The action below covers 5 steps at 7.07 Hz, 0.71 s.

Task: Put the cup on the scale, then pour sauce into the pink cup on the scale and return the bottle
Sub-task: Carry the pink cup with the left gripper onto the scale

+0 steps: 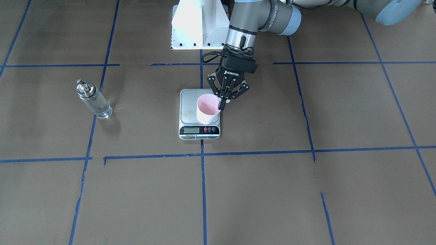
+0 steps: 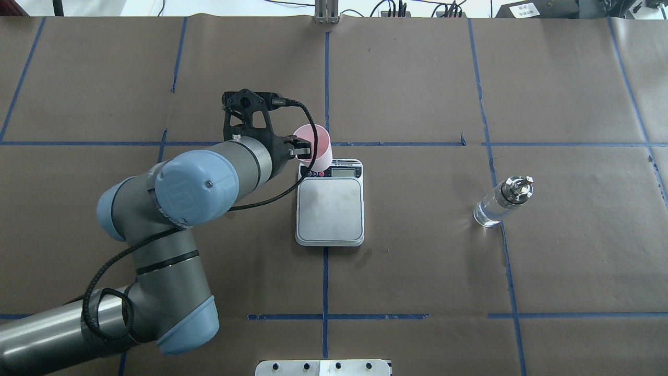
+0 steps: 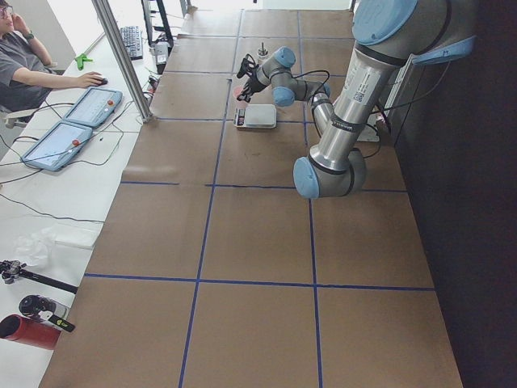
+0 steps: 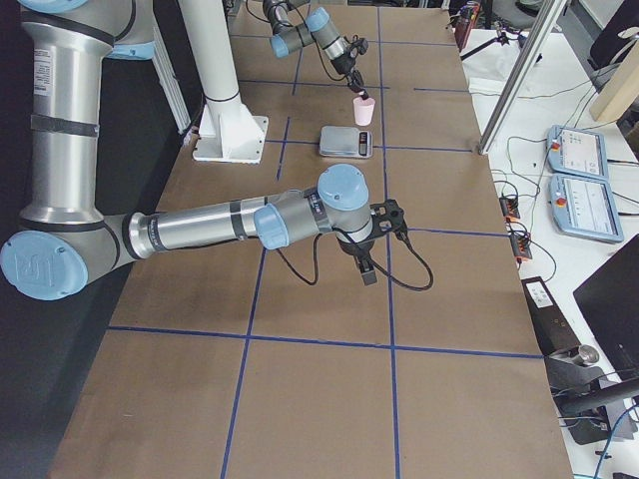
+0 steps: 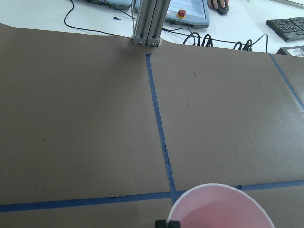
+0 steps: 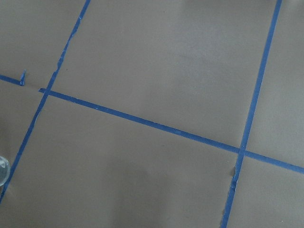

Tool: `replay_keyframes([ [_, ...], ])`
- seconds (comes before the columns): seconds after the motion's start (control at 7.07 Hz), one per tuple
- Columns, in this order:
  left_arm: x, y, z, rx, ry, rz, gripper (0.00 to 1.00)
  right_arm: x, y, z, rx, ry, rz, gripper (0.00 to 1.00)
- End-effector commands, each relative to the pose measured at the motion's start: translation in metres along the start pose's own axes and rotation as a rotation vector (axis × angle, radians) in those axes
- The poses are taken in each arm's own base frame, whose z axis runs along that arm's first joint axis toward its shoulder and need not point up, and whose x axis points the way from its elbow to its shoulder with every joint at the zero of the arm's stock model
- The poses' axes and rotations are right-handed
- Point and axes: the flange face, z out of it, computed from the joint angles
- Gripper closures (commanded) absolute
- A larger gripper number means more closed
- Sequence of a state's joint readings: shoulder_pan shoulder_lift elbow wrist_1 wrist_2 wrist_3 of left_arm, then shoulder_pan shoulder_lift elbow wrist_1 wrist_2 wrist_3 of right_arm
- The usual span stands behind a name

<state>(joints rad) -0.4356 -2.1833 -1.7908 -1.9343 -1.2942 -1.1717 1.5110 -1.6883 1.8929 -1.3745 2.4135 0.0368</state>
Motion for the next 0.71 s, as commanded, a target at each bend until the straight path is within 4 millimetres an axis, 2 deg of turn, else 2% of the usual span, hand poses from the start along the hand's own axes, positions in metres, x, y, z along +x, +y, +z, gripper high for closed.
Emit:
replay_keyframes([
  [0.0,0.009,0.024,0.007,0.014,-0.021,0.033,1.0,0.0,0.0,0.0,0.0,0.001,0.0,0.0],
  [0.14,0.017,0.046,0.01,0.022,-0.033,0.054,1.0,0.0,0.0,0.0,0.0,0.001,0.0,0.0],
  [0.42,0.021,0.058,0.011,0.01,-0.034,0.088,1.0,0.0,0.0,0.0,0.0,0.001,0.0,0.0],
  [0.57,0.022,0.058,0.01,0.01,-0.031,0.092,1.0,0.0,0.0,0.0,0.0,0.001,0.0,0.0],
])
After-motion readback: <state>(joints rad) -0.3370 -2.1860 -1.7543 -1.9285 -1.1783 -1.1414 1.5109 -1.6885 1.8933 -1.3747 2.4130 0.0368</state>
